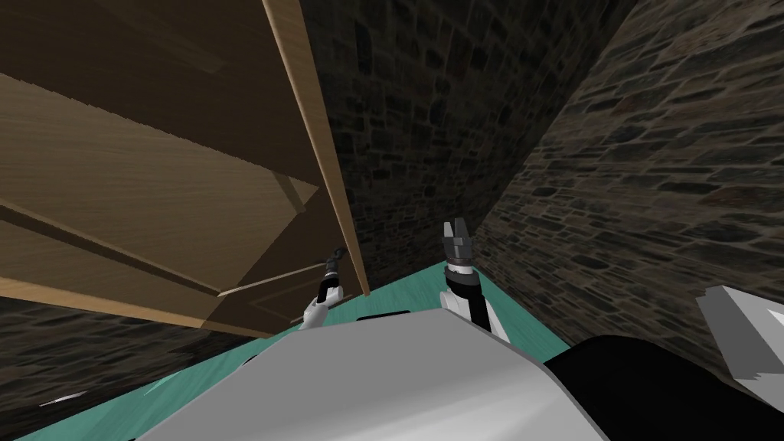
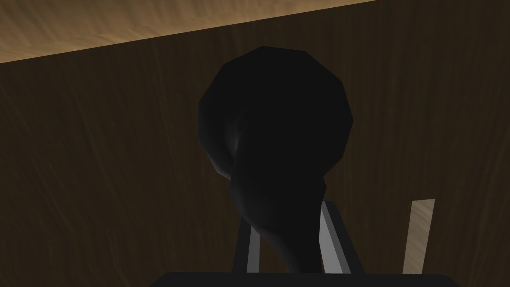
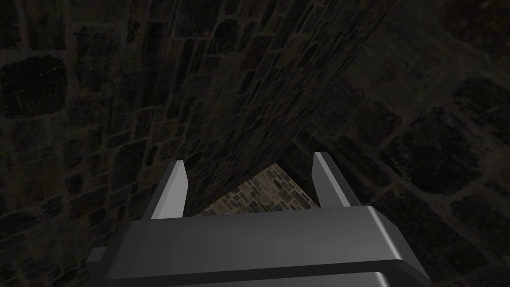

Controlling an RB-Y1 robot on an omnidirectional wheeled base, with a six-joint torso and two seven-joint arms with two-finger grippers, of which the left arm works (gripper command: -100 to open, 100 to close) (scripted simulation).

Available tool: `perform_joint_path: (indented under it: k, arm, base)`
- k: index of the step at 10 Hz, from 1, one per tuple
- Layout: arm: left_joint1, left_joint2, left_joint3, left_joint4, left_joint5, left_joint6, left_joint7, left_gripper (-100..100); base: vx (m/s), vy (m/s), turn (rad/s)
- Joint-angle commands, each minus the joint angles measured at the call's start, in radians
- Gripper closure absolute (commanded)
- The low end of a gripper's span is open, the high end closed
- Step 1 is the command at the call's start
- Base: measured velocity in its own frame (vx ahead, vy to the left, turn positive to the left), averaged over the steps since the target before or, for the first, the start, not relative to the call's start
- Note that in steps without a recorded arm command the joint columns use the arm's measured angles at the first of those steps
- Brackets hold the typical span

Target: Push the door open

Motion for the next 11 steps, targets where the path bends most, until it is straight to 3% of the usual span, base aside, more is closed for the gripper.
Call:
perform_joint_path:
  k: [1, 3, 5, 11]
  arm:
    - [-0.002, 0.001, 0.000, -0.003, 0.000, -0.003, -0.001, 100]
    - [-0.013, 0.007, 0.045, 0.012, 0.023, -0.034, -0.028, 100]
    - [-0.013, 0.007, 0.045, 0.012, 0.023, -0.034, -0.028, 100]
    - [-0.029, 0.014, 0.100, 0.027, 0.051, -0.076, -0.061, 100]
  base:
    - [0.000, 0.000, 0.000]
    - [0.017, 0.082, -0.231]
    - [0.032, 0.054, -0.033]
    - [0.016, 0.040, -0.089]
